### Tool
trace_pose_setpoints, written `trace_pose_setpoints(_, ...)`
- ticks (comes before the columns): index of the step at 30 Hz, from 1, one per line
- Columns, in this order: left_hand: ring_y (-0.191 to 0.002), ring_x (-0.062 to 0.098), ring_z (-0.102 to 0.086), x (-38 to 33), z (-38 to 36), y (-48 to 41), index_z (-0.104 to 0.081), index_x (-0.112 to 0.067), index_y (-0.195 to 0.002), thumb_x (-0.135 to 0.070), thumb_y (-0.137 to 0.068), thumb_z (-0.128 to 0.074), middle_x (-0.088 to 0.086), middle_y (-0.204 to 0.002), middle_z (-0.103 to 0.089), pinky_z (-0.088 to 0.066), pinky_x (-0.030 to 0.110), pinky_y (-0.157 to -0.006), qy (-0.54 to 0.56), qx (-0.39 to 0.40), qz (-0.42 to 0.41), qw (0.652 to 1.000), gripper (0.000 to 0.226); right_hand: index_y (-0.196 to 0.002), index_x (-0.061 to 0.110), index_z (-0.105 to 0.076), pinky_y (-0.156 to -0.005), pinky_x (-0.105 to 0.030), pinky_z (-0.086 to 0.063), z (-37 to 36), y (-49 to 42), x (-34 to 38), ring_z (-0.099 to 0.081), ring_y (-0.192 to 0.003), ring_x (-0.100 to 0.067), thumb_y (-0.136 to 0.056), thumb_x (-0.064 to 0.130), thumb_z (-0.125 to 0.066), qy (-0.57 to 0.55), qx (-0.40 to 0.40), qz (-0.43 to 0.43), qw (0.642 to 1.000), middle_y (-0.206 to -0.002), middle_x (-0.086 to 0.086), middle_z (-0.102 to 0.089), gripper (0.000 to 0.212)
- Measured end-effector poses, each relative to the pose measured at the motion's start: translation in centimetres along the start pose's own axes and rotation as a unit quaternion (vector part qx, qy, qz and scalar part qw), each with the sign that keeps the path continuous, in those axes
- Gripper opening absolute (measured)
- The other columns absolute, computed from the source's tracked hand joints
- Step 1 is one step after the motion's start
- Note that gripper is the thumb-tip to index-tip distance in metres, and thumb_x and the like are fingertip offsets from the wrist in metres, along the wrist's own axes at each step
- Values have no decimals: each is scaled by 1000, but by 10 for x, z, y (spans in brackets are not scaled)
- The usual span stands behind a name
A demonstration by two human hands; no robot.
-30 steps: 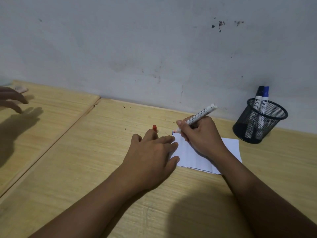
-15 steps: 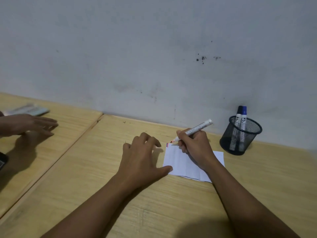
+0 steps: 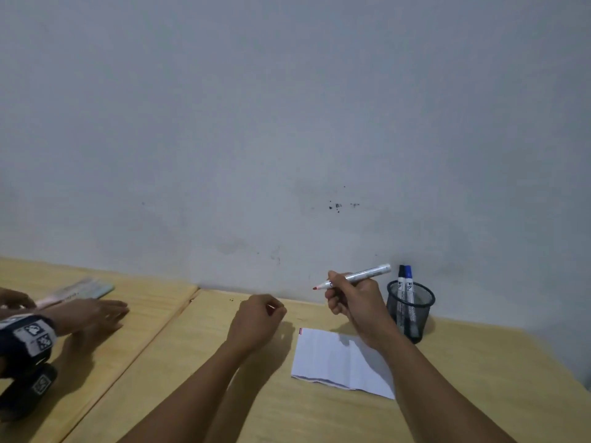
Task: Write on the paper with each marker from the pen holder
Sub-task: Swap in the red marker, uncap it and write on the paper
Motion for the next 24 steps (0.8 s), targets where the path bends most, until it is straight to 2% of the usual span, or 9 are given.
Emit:
trace_pose_setpoints(3,-65,11,-61,-46,12,13,-75,-18,-93,-20,-88,-71,4,-84,-75,-46,18,-57,218,23,-34,975,7,-78,-1,-69,-46,-27,-42,2,9,24,-52,-48,-18,-96,15,-66,-6,-13,37,999,-62,-13,-61,24)
trace_pose_setpoints(5,-63,6,-60,-76,16,25,-76,-18,-100,-19,-89,-70,3,-90,-76,-44,12,-52,270,48,-64,959,12,-79,-1,-70,-48,-28,-42,4,17,40,-52,-48,-18,-96,16,-66,-3,-21,62,998,-62,-13,-62,25)
trace_pose_setpoints(11,-64,4,-58,-129,17,47,-78,-18,-101,-18,-90,-69,-4,-85,-76,-42,11,-52,322,85,-113,936,14,-85,-8,-70,-48,-27,-43,21,41,88,-54,-50,-18,-97,19,-66,60,-37,115,991,-65,-13,-64,29)
trace_pose_setpoints(13,-66,7,-58,-137,16,50,-78,-21,-101,-21,-90,-69,-4,-87,-76,-42,16,-54,326,89,-115,934,14,-89,-13,-70,-48,-27,-45,28,48,102,-55,-50,-18,-97,20,-66,86,-37,129,987,-65,-13,-64,33)
trace_pose_setpoints(17,-69,11,-57,-152,18,54,-78,-24,-100,-26,-90,-69,-5,-91,-76,-40,25,-60,333,88,-123,931,14,-87,-10,-71,-47,-25,-44,38,57,123,-54,-50,-18,-96,21,-67,97,-40,158,982,-64,-12,-64,32)
trace_pose_setpoints(21,-65,9,-58,-170,17,56,-77,-14,-102,-16,-87,-72,0,-85,-76,-43,15,-56,346,96,-153,921,16,-85,-5,-75,-48,-24,-43,41,63,132,-54,-50,-15,-96,23,-68,145,-10,160,976,-62,-8,-64,31)
trace_pose_setpoints(24,-74,5,-70,-179,15,56,-78,-10,-96,-9,-82,-77,-2,-82,-78,-49,14,-65,324,64,-205,921,15,-82,-1,-76,-48,-23,-42,45,63,133,-51,-48,-13,-95,28,-69,163,-19,147,975,-59,-5,-62,33)
Point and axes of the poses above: each hand's wrist, its own y-axis away from the middle knuckle, its own z-axis out of the back of the hand, x = y × z, the point moved 2 cm from there along -y, towards the middle knuckle
